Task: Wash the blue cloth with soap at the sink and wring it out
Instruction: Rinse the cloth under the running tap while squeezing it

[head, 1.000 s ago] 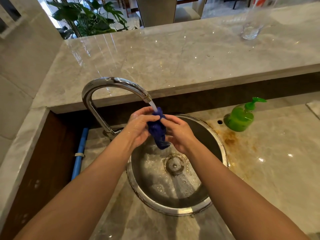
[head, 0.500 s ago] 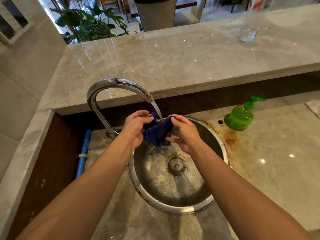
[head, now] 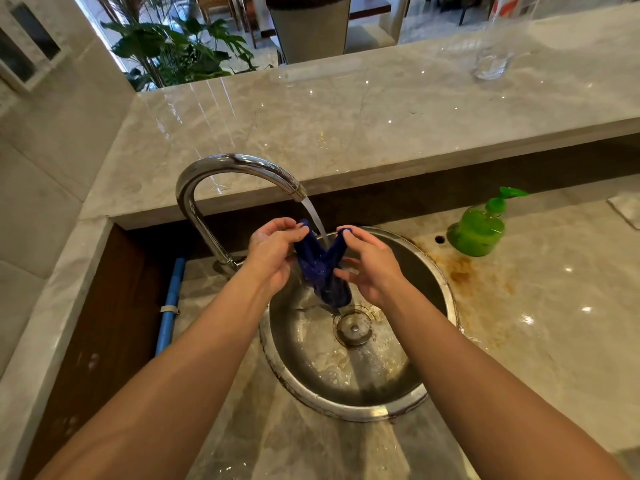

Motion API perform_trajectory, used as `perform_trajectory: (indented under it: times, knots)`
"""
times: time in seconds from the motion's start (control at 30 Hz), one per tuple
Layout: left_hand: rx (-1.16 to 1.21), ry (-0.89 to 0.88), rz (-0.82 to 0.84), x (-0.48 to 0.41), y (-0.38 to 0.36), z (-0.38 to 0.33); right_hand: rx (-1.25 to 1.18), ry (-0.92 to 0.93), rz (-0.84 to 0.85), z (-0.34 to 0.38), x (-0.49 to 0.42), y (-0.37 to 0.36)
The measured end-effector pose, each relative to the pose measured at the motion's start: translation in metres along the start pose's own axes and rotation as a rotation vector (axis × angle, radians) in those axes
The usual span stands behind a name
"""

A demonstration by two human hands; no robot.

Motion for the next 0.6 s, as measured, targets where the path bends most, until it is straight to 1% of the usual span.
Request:
perform_trajectory:
  times: [0.13,0.23,0.33,0.37,0.4,0.5,0.53,0.6]
  knots:
    - [-0.018,-0.007,0.0,0.005,-0.008,-0.001,0.015,0.047,0.051,0.004,0.006,-0.004]
    - [-0.069,-0.036,0.005,0.008,-0.017,0.0,-0.086,0.067,0.105,0.01,0.008,-0.008]
    - [-0.121,-0.056,0.046,0.01,-0.024,0.002,-0.174,0.072,0.129,0.02,0.012,-0.014]
    - [-0.165,-0.073,0.052,0.01,-0.027,0.002,-0.207,0.068,0.128,0.023,0.013,-0.016]
    - [-0.258,-0.121,0.049,0.009,-0.029,0.004,-0.236,0.063,0.122,0.026,0.015,-0.019]
    - [-0.701,-0.334,0.046,0.008,-0.035,0.01,-0.29,0.056,0.111,0.032,0.017,-0.025]
    - [-0.783,-0.361,0.028,0.007,-0.035,0.012,-0.298,0.053,0.111,0.034,0.017,-0.028]
    - [-0.707,-0.334,0.01,0.007,-0.034,0.013,-0.283,0.051,0.111,0.036,0.017,-0.031]
Point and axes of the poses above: each hand's wrist, its own x-axis away from the middle knuckle, its own y-axis out of the back of the hand, z = x × y, the point moved 1 cm from there along -x, towards the middle knuckle, and after that the axes turned 3 degrees about y, right-handed, at the moved point
